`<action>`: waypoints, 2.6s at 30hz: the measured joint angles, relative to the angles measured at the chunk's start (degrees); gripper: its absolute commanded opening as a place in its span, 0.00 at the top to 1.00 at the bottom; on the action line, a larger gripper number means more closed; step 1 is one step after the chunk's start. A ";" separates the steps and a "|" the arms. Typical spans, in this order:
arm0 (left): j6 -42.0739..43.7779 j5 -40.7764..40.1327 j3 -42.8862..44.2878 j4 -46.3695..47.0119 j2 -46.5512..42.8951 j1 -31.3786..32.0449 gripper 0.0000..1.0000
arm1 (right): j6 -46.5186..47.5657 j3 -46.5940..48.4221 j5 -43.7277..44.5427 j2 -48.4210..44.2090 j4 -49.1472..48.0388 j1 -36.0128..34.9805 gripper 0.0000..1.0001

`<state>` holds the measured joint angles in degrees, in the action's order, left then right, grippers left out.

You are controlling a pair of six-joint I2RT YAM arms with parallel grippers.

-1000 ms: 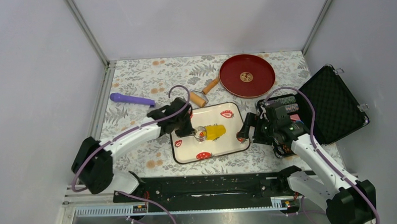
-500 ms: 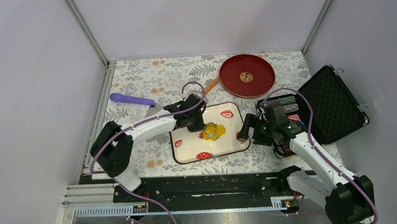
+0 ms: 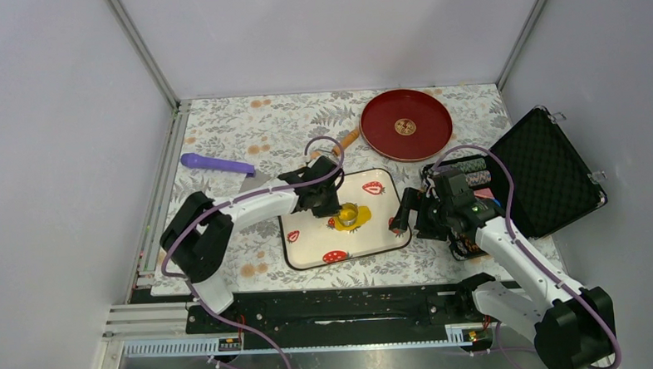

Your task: Roll out the dumpling wrappers from the dough

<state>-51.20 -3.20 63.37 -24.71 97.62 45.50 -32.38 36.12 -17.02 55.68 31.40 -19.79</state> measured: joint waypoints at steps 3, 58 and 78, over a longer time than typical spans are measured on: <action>0.37 -0.07 0.68 0.44 1.46 0.00 1.00 | 0.07 0.00 -0.02 0.22 -0.02 0.00 0.01; -1.92 18.71 -11.34 17.88 -2.99 -10.32 0.81 | 1.66 26.40 -20.96 48.65 -9.44 -2.69 0.58; -1.55 18.67 -11.34 17.92 -1.88 -8.66 0.90 | 1.73 26.40 -23.23 52.04 -11.21 -3.98 0.79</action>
<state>-52.75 15.46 52.03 -6.79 95.74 36.84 -30.65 62.52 -40.25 107.72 20.18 -23.77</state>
